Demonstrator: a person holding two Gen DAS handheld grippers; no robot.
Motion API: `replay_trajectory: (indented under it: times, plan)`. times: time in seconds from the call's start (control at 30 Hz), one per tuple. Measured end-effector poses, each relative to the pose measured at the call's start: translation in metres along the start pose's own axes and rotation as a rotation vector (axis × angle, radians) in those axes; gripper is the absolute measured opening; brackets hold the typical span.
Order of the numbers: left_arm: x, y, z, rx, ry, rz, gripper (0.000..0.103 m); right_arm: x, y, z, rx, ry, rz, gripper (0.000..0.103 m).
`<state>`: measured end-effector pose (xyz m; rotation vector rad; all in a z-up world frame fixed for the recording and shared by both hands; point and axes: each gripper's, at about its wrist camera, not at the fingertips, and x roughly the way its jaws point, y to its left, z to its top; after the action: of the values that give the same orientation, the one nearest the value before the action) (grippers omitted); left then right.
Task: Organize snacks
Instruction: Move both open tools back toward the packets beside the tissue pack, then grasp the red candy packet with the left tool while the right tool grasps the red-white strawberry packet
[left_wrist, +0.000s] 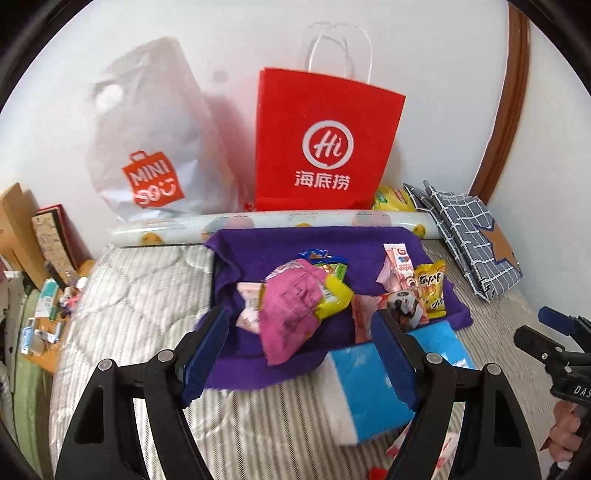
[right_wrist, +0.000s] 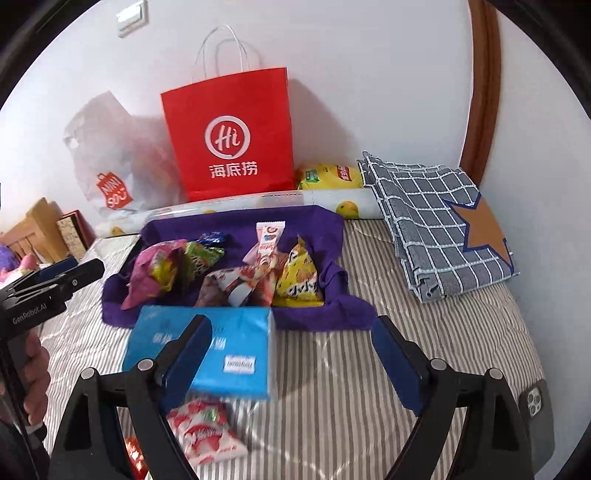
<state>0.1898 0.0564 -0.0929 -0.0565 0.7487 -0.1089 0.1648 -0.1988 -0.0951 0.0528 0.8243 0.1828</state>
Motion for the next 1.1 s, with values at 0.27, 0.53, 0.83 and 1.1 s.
replay_trajectory:
  times: [0.27,0.53,0.83,1.1]
  plan:
    - [-0.038,0.012,-0.032,-0.008,-0.066,-0.014,0.079,-0.012,-0.01,-0.042,0.106,0.0,0.074,0.088]
    - [-0.047,0.018,-0.053,-0.031,-0.029,0.024,0.079,-0.009,0.022,-0.068,-0.015,0.011,0.056,0.088]
    - [-0.051,0.033,-0.077,-0.026,0.0,0.006,0.079,0.031,0.051,-0.089,-0.076,0.117,0.126,0.069]
    - [-0.046,0.039,-0.086,-0.024,0.042,-0.048,0.079,0.052,0.074,-0.095,-0.153,0.17,0.146,0.069]
